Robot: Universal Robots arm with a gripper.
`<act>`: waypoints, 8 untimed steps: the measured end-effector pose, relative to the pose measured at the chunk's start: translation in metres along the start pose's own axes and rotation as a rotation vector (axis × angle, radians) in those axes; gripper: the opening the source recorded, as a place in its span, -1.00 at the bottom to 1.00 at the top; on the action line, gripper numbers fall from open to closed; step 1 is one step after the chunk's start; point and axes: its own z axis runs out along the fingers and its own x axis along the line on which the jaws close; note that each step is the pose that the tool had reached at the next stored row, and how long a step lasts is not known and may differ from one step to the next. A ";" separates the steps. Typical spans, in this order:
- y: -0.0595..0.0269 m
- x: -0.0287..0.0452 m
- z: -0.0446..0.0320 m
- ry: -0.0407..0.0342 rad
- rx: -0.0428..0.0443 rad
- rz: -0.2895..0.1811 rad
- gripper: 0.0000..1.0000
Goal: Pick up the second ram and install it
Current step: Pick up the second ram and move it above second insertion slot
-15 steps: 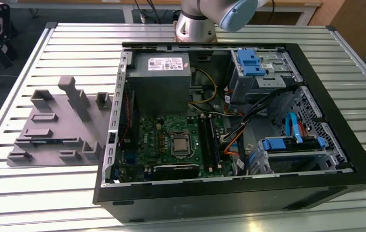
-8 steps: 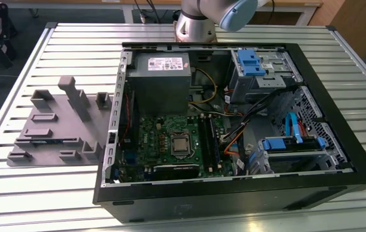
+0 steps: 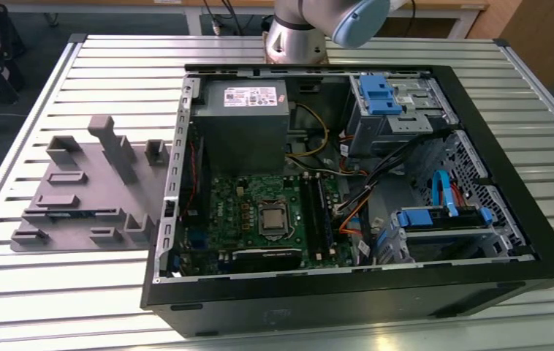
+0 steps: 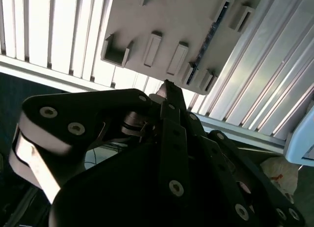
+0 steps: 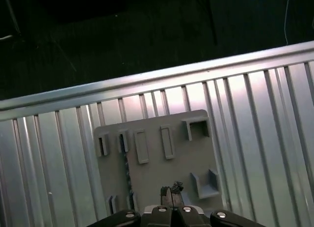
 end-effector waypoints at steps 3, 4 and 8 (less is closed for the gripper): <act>0.0000 0.0000 0.0001 0.0010 -0.0009 -0.047 -0.79; 0.0000 0.0000 0.0001 0.0015 -0.0012 -0.064 -0.79; 0.0001 0.0000 0.0003 0.0029 -0.0026 -0.131 -0.79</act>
